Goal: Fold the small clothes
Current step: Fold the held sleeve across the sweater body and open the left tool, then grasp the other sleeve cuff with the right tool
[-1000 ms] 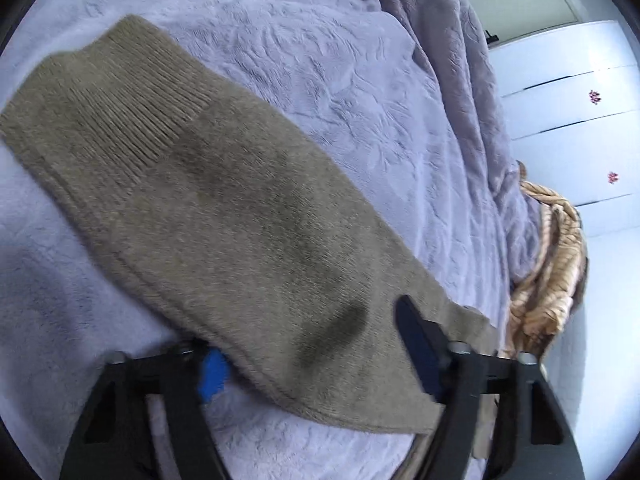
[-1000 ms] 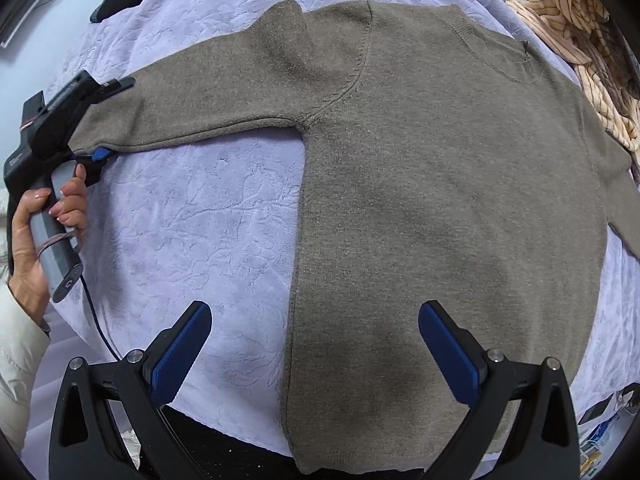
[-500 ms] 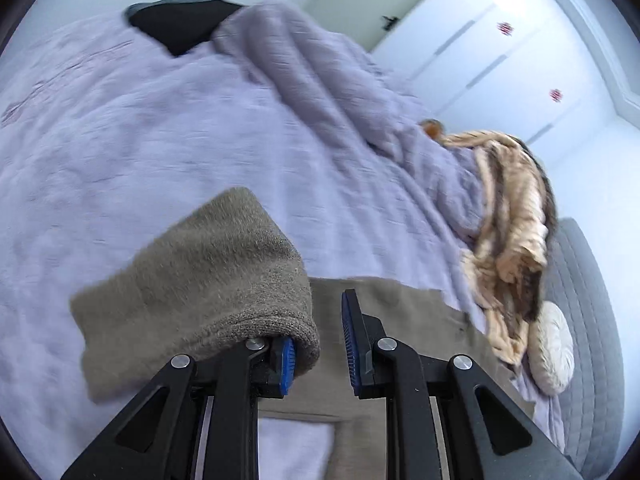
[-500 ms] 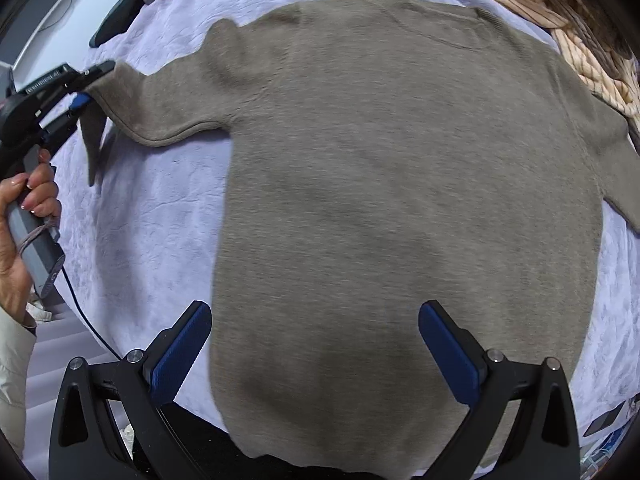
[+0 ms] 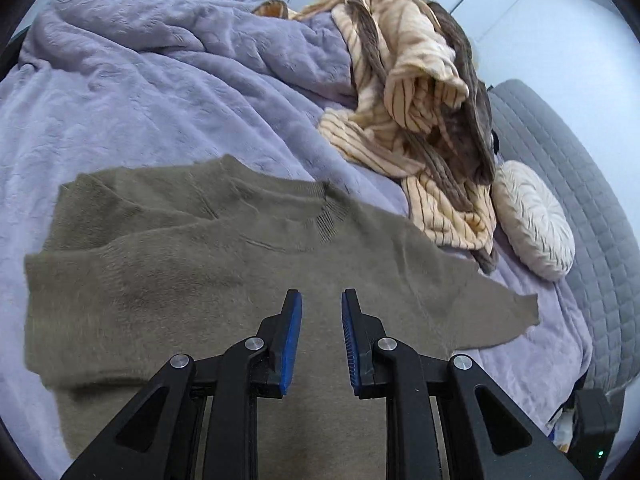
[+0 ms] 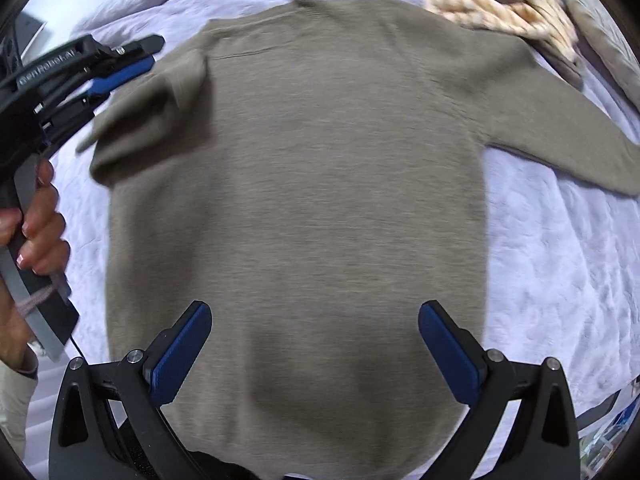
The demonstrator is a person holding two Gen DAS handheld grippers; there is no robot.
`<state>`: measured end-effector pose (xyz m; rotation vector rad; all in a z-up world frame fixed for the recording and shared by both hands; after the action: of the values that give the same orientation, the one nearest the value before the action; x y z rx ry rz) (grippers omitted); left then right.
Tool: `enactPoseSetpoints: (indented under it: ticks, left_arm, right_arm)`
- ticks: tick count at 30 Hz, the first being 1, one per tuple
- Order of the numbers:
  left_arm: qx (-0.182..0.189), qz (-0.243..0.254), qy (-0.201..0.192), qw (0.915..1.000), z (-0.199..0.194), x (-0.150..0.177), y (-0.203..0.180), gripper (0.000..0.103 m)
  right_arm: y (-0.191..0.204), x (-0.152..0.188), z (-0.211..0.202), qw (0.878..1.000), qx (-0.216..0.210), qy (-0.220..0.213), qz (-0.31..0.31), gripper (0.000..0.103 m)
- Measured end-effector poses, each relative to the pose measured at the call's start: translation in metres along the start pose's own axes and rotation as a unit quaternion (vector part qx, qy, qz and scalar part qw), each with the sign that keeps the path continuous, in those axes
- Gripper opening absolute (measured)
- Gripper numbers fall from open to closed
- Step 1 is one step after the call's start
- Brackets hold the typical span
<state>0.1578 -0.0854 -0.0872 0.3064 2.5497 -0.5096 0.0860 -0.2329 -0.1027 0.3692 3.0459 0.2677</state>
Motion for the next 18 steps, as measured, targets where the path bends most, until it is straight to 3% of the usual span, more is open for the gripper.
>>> enactPoseSetpoints:
  ticks: [4,7,11,14,17,18]
  left_arm:
    - [-0.032,0.008,0.055,0.9980,0.041,0.019,-0.011,0.022]
    - [-0.044,0.008,0.088,0.9951,0.045,0.031,-0.011,0.022]
    - [-0.058,0.012,0.064,0.9961,0.002,0.040,-0.005,0.022]
    - [-0.109,0.000,0.044,0.9931,-0.042,0.049,0.024,0.025]
    - [-0.191,-0.027,0.017,0.9812,-0.083,0.061,0.068,0.069]
    - [-0.216,-0.034,0.006,0.9759,-0.094,0.066,0.083,0.069]
  right_arm:
    - [-0.034,-0.007,0.008,1.000,0.009,0.003,0.026,0.103]
    - [-0.049,-0.013,0.011,0.999,0.014,0.005,0.036,0.103]
    - [-0.047,-0.027,0.007,0.999,0.022,-0.011,0.024,0.103]
    - [-0.027,-0.042,0.003,0.999,0.025,-0.032,-0.015,0.103]
    - [0.018,-0.061,0.000,0.994,0.014,-0.059,-0.088,0.103]
    - [0.041,-0.064,0.001,0.991,0.009,-0.067,-0.117,0.103]
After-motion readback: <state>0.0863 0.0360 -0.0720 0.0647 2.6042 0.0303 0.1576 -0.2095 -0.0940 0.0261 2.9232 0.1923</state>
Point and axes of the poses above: each gripper's, at about its wrist camera, not at the fingertips, and z roughly the way its jaws point, y to its left, x to its underside, the point moved 3 cm from there along z, roughly the way its jaws point, and after that the axes turned 12 degrees about z, right-handed, at the moved point
